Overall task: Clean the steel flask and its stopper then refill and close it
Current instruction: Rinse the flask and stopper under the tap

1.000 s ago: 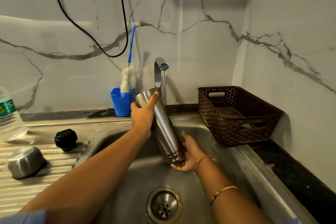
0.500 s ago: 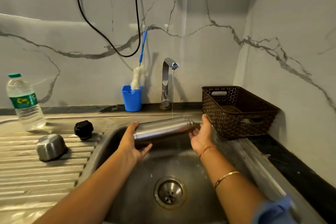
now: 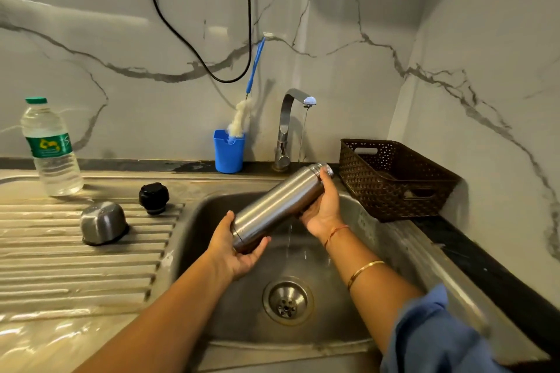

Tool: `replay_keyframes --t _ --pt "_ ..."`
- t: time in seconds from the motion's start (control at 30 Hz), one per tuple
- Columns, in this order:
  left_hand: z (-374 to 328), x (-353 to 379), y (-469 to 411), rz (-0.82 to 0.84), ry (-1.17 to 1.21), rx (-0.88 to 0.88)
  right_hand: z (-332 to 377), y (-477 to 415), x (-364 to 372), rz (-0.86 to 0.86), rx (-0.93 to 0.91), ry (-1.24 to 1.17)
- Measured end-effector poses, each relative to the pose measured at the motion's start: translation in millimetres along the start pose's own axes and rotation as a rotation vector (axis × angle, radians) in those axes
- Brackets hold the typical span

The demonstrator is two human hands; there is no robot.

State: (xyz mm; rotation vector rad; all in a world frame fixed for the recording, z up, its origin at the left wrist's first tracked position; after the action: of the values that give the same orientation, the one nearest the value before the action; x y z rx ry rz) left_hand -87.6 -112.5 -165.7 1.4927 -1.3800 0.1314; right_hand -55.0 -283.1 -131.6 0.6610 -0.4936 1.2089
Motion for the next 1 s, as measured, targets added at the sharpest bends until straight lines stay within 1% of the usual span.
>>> replay_keyframes --t 0.07,0.2,0.27,0.33,0.37,0.47,0.57,0.6,0.7,0.73,0.77,0.83,0.87,0.9,1.0 --pt "2 -1 -3 -0.008 0.001 -0.029 0 -1 8 0.031 0.004 0.003" --pt "5 1 -9 0.038 -0.030 -0.092 4 -17 24 0.005 -0.079 0.208" --pt "11 4 -10 0.087 -0.115 -0.146 10 -25 32 -0.057 -0.085 0.299" --pt "18 4 -9 0.120 -0.265 -0.193 19 -34 36 -0.124 -0.097 0.377" --pt "19 4 -8 0.113 -0.344 -0.183 25 -39 37 -0.141 -0.114 0.410" --pt "10 -2 -15 0.031 -0.521 -0.038 46 -49 43 -0.183 -0.231 0.515" --pt "-3 -7 -26 -0.067 -0.533 0.099 64 -50 54 -0.216 -0.469 0.639" --pt "-5 -7 -29 -0.086 -0.534 0.138 64 -50 56 -0.219 -0.513 0.715" --pt "-5 -6 -34 -0.118 -0.586 0.234 48 -53 51 -0.224 -0.468 0.988" --pt "-7 -6 -35 -0.125 -0.615 0.278 45 -54 50 -0.218 -0.485 1.010" --pt "-8 -6 -36 -0.133 -0.641 0.322 45 -53 51 -0.214 -0.546 0.996" --pt "-11 -6 -37 -0.155 -0.664 0.385 51 -44 58 -0.206 -0.712 0.902" --pt "-12 -5 -37 -0.157 -0.683 0.409 53 -43 59 -0.198 -0.753 0.867" --pt "-13 -4 -35 -0.161 -0.717 0.433 52 -44 57 -0.190 -0.734 0.874" --pt "-15 -2 -28 -0.193 -0.856 0.524 31 -50 39 -0.184 -0.498 1.058"
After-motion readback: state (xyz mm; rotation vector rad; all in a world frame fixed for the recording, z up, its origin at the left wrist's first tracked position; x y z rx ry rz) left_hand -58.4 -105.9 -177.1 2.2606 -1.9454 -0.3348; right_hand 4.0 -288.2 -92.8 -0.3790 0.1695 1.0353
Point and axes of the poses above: each hand's wrist, its own y-axis away from the middle knuckle, its own x-axis out of the palm, z = x × y, the point moved 4 cm from there along -y, towards the middle knuckle, and after that the axes turned 3 degrees about x, right-handed, at the moved point
